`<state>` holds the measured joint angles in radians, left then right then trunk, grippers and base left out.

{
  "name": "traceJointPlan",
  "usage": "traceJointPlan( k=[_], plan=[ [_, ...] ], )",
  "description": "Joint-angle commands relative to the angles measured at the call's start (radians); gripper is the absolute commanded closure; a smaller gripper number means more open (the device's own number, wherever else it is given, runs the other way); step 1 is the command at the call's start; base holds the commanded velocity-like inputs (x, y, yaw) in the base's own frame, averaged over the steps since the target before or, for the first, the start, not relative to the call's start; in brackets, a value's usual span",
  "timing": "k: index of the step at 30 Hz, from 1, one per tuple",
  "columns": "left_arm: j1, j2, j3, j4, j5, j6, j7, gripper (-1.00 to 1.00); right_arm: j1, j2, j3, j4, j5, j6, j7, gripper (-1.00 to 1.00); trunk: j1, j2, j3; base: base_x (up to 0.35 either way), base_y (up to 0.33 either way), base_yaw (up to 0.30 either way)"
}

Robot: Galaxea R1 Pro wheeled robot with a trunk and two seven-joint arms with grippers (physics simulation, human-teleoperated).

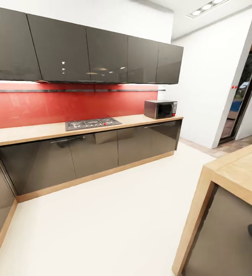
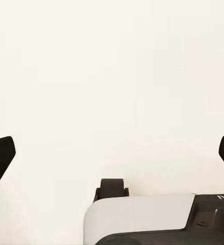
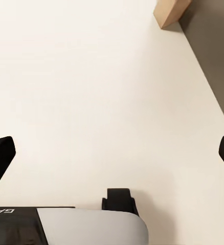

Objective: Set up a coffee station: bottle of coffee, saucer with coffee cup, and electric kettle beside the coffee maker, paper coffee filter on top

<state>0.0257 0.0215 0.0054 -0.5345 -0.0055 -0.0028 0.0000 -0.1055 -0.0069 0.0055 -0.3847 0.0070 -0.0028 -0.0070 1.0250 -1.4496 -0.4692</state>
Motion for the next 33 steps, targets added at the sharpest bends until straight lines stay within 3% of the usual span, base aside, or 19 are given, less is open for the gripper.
traceJointPlan(
  k=[1,33],
  plan=[
    [0.0,0.0,0.0,-0.002,-0.001,0.0,0.0,-1.0,0.0,0.0,0.001,0.0,0.001,0.0,-0.001,-1.0,0.0,0.0,-0.001,0.0,0.0,0.276],
    [0.0,0.0,0.0,-0.002,-0.001,0.0,0.0,-1.0,0.0,0.0,0.0,0.0,0.001,0.0,-0.001,-1.0,0.0,0.0,-0.001,0.0,0.0,0.276]
  ],
)
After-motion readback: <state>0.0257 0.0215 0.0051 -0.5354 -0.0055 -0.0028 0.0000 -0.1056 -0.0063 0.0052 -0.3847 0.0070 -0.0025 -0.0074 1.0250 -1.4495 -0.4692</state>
